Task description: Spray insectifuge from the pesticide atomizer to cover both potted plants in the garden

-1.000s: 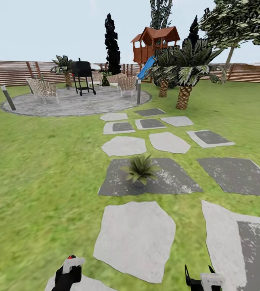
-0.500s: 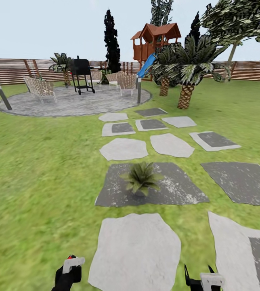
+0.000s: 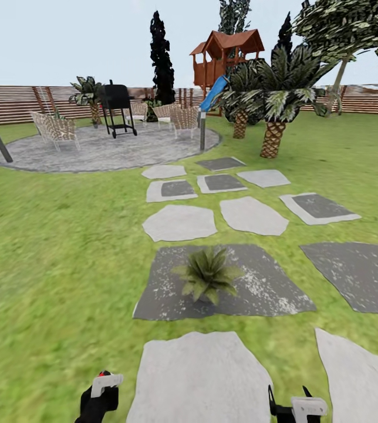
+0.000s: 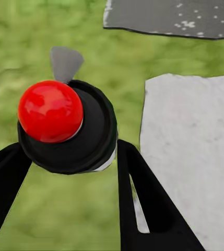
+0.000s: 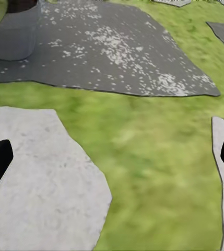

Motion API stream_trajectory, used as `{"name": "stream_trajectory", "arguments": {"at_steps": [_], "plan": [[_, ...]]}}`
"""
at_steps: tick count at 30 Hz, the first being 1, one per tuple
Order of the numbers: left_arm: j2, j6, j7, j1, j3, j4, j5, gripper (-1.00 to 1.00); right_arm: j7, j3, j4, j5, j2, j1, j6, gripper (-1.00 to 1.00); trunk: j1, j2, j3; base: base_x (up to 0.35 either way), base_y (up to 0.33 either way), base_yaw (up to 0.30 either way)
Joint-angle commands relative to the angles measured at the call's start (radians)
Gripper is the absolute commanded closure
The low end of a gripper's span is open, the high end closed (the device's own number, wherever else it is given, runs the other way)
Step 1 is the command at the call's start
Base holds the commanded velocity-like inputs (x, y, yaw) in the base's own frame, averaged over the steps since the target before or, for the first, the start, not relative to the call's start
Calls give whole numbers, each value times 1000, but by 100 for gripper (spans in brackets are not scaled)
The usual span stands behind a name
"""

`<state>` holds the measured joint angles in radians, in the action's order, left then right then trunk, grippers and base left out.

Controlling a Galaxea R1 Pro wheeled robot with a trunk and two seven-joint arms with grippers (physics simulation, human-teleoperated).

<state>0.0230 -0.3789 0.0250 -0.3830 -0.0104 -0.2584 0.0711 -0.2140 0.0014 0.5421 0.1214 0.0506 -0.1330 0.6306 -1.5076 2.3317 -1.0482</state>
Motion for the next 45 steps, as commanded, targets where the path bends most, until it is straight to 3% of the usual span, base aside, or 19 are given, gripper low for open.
{"name": "stream_trajectory", "arguments": {"at_steps": [1,30,45], "plan": [[0,-3,0,-1,1,1,7,100,-8,0,-1,11,0,0,0,-100,0,0,-1,338,40,0],[0,-3,0,-1,1,1,7,100,-8,0,-4,11,0,0,0,-100,0,0,-1,290,127,-53],[2,-4,-4,-1,10,-1,5,100,-8,0,-4,11,2,0,1,-100,0,0,10,9,1,-228]]}}
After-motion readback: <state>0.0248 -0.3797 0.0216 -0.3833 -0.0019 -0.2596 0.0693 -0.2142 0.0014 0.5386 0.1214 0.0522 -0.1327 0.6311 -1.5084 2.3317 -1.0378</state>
